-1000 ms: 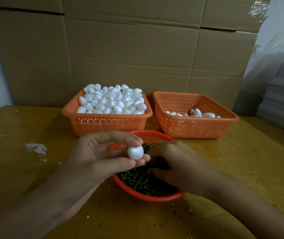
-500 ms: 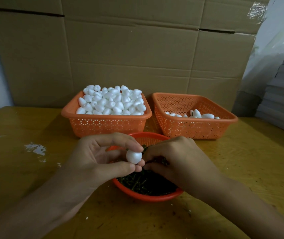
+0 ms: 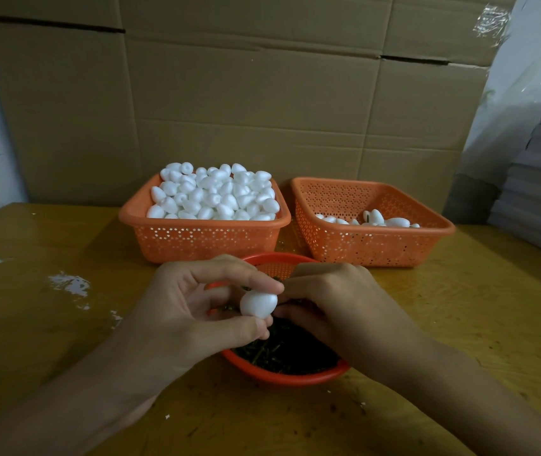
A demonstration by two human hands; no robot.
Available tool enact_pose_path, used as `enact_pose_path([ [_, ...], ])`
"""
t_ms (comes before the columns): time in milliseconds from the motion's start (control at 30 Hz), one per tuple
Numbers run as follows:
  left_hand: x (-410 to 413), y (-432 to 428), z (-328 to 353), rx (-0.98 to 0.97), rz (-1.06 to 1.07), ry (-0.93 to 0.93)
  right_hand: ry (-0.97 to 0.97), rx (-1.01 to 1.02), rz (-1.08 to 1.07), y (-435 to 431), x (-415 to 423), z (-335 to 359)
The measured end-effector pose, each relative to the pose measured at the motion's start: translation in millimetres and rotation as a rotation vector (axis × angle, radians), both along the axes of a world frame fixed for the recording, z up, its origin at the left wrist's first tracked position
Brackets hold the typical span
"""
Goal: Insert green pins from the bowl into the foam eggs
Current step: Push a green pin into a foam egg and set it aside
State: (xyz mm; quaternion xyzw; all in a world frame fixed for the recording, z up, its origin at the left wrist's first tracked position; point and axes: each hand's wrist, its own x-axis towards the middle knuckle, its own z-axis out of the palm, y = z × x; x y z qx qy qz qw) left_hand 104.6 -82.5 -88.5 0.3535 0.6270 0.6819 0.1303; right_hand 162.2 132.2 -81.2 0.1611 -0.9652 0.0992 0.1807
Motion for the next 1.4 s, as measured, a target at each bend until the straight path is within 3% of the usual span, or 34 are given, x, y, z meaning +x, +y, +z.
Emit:
enact_pose_path([
  [233,-0.1,0.3,-0.4,-0.015,0.027,-0.001,0.046,-0.134,-0.042,1.4,-2.7,-2.5],
  [600,-3.1,1.0,-0.9,0.038,0.042,-0.047,-0.052,-0.246,-0.102,2.8,-3.5,-1.0],
  [1400,-3.8,1.8,-2.3,0.106,-0.04,-0.062,0.064,-0.167,-0.054,4.8,-4.3,-4.7],
])
